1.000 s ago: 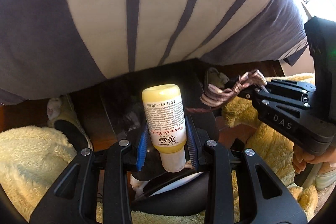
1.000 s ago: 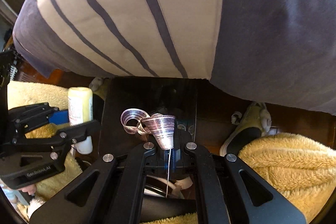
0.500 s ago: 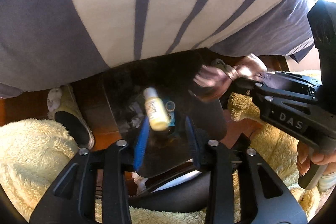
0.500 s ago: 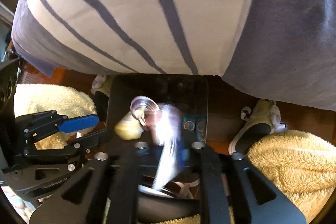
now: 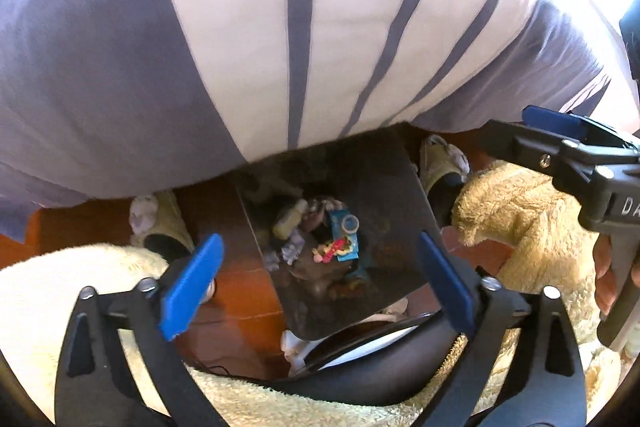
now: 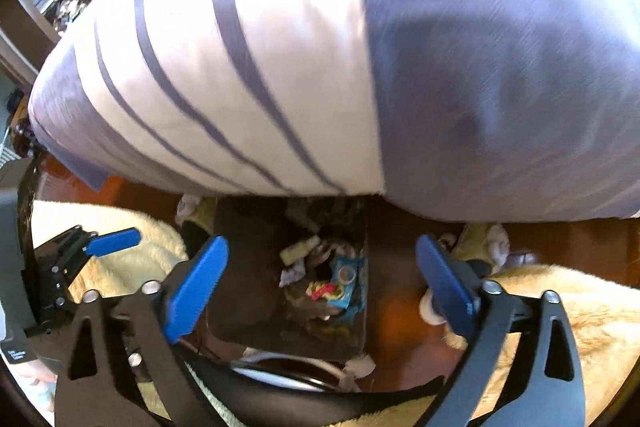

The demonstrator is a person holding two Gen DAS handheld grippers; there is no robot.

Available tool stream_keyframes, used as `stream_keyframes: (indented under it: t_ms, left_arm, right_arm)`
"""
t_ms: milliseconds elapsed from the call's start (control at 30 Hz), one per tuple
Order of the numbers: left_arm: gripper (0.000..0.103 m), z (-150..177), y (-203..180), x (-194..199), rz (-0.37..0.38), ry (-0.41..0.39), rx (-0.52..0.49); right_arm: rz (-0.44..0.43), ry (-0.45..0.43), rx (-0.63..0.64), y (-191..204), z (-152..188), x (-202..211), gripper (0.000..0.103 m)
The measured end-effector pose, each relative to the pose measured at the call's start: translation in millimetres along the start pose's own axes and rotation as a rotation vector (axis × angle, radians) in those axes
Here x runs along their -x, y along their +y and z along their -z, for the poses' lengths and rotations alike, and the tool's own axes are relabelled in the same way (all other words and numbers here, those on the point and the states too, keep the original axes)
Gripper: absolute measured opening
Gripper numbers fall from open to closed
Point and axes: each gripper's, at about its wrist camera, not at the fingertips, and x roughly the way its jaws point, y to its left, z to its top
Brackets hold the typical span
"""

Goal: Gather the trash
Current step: 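Open both tools over the bin and lift back toward the bed, then grasp the green Origins bottle with the left tool while the right tool grasps the black box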

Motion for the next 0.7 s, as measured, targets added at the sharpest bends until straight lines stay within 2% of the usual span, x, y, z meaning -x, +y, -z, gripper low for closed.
stream_keyframes:
  t_ms: [233,700]
  left_arm:
    - [0.095,-13.7,0.9,48.4,-0.02,-0.116,-0.014]
    - [0.095,-49.9,9.6,107.2,-0.048,-0.258,0.01]
  right_arm:
    - [0.001,-0.082,0.018,4.4,-12.3,36.8,0.099]
    - [0.014,-0.222,0.043,7.5,-50.1,88.2,0.099]
